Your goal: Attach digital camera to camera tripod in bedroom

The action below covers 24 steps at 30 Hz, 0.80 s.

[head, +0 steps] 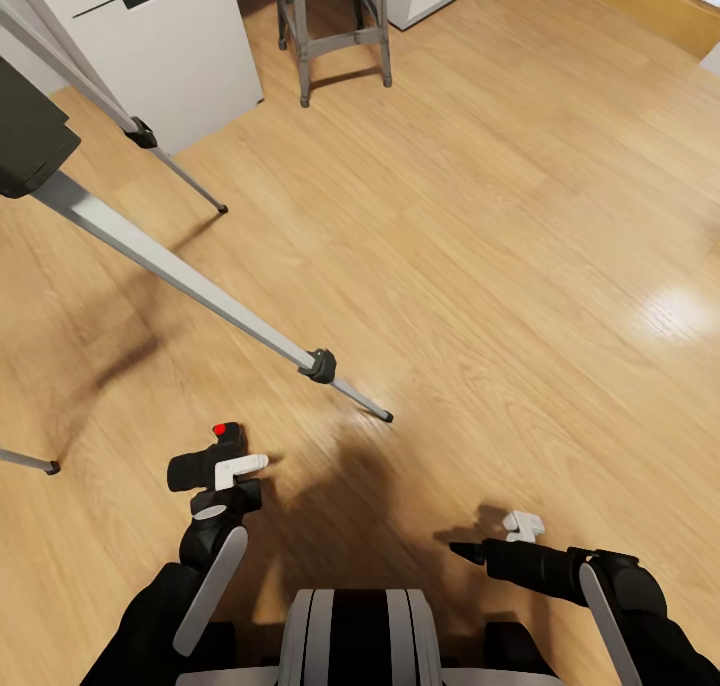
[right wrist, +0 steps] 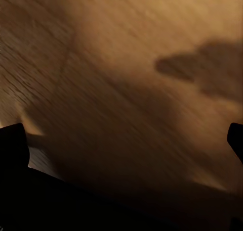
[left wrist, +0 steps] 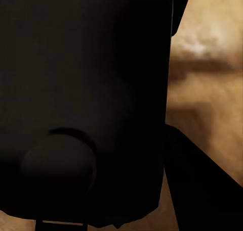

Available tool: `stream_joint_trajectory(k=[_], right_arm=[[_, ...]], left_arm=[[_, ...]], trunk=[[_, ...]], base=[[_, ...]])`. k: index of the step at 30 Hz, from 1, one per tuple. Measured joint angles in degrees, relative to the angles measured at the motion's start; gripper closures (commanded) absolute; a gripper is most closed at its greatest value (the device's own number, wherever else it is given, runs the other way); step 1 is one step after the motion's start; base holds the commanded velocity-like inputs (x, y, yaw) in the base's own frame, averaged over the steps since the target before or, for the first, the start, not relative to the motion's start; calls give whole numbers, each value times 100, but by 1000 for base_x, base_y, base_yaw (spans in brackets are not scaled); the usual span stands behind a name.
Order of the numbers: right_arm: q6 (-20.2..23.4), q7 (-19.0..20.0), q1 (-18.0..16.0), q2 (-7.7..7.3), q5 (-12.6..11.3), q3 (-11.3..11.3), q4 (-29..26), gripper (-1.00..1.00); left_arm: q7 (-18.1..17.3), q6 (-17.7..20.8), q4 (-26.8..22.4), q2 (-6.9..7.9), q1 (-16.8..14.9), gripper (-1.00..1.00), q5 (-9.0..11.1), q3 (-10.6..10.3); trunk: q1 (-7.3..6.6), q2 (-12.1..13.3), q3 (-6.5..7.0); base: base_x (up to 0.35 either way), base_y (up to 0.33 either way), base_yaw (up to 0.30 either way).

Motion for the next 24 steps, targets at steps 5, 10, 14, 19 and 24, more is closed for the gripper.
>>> stream_joint_trajectory(k=[5,10,14,19,24], right_arm=[[0,0,0,0,-2,0,0,-100],[1,0,0,0,-7,0,0,-100],[0,4,0,0,-5,0,0,-100],[3,24,0,-6,-10,-6,-4,-100],[5,32,0,-8,-11,-8,-5,-100]], left_arm=[[5,1,0,0,0,100,-6,-6],[1,-5,0,0,0,100,-6,-8],[0,-7,0,0,0,100,-6,-9],[-16,6,-23,15,0,100,25,-9],[-30,10,-59,62,0,100,193,-9]], trunk=[[-5,3,44],[-18,9,154],[-29,15,243],[-42,21,354],[-54,28,465]], base=[[0,0,0],[0,0,0],[0,0,0],[0,0,0],[0,0,0]])
